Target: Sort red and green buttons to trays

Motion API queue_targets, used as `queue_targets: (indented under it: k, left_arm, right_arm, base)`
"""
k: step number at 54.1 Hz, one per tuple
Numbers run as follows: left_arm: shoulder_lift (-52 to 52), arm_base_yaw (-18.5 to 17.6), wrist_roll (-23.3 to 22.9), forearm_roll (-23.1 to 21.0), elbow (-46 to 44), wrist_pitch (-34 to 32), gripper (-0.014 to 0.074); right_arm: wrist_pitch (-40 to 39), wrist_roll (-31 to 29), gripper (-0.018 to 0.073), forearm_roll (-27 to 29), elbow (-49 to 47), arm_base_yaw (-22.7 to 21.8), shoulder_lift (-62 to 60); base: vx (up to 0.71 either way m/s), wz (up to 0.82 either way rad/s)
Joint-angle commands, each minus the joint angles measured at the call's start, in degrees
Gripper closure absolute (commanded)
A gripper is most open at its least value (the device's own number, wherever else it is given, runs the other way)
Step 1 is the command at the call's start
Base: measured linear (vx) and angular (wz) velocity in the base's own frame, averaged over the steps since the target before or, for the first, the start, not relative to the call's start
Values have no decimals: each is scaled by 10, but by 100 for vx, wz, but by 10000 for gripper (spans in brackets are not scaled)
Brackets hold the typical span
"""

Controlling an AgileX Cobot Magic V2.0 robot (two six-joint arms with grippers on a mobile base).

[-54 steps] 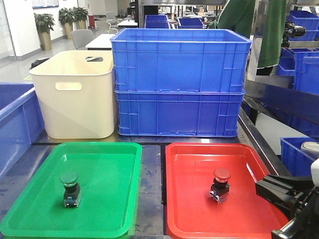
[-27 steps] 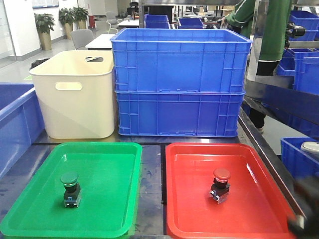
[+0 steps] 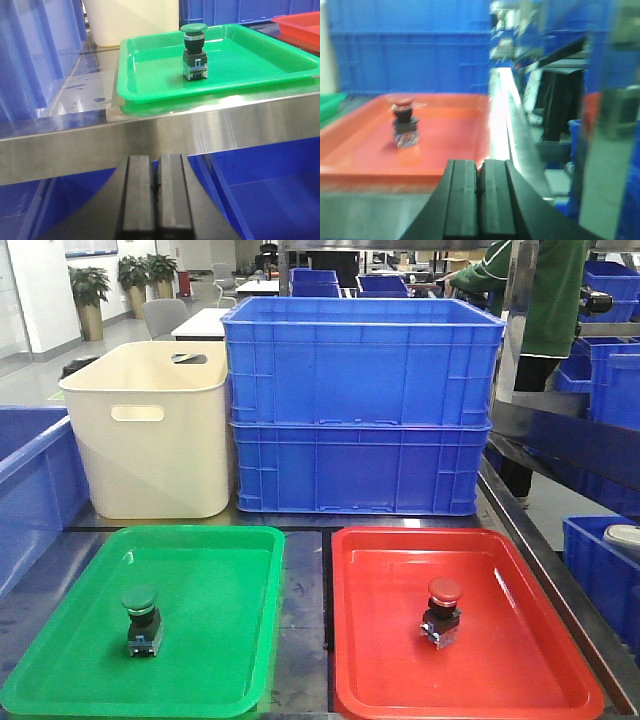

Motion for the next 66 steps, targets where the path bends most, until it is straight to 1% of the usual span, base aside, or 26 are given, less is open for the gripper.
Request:
queue_targets:
  k: [1, 3, 14, 66]
  left_arm:
    - [-2, -2, 0, -5, -14, -44, 602]
    - [-2, -2, 0, -5, -14, -44, 602]
    - [-2, -2, 0, -5, -14, -43, 602]
    - [-2, -2, 0, -5, -14, -43, 602]
  right_arm:
    - [8, -4, 570, -4, 6, -12, -71]
    - [19, -6, 570, -8, 7, -13, -85]
    - [49, -5, 570, -8, 7, -11, -70]
    - [52, -5, 567, -8, 7, -11, -70]
  base:
    - [0, 0]
    - [0, 0]
    - [0, 0]
    - [0, 0]
